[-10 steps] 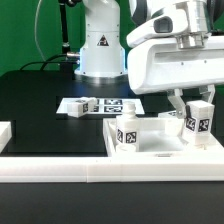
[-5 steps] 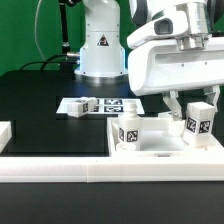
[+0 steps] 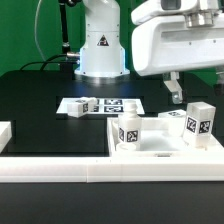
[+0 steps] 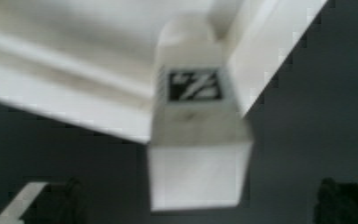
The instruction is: Assemble one leg
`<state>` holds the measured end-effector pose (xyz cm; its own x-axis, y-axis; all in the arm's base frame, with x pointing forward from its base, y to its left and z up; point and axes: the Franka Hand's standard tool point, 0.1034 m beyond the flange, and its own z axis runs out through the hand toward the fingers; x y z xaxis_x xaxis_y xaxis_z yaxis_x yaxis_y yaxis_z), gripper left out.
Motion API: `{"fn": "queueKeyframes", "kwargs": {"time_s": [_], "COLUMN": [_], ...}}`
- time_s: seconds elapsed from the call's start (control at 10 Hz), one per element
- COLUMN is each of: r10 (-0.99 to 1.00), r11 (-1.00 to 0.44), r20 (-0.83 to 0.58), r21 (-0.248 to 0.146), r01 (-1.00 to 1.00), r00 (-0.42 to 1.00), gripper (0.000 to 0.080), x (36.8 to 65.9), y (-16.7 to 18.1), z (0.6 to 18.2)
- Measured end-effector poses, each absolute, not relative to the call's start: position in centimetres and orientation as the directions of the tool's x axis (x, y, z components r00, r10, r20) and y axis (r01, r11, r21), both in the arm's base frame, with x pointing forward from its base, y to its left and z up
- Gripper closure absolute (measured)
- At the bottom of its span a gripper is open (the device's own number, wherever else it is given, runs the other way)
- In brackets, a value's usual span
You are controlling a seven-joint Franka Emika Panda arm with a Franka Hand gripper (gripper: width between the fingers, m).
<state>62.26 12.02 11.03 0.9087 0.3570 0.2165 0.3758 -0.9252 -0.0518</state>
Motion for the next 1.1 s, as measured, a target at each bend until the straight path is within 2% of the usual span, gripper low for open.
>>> {"fn": "queueKeyframes", "kwargs": {"time_s": [0.2, 0.4, 0.9, 1.1], "r10": [0.369, 0.383, 0.376, 0.31], "r11": [-0.922, -0.919, -0.922, -0.947], "r20": [0.125, 0.043, 0.062, 0.056], "r21": [-0.08, -0.084, -0.074, -0.067], "r01": [0.38, 0.386, 0.38, 0.313], "r00": [0.921, 0.923, 0.924, 0.949], "gripper": [0.015, 0.015, 0.015, 0.015], "x": [62.0, 62.3, 62.9, 62.9], "y": [12.3, 11.7, 10.8, 11.1], "z": [10.9, 10.3, 9.7, 9.6]}}
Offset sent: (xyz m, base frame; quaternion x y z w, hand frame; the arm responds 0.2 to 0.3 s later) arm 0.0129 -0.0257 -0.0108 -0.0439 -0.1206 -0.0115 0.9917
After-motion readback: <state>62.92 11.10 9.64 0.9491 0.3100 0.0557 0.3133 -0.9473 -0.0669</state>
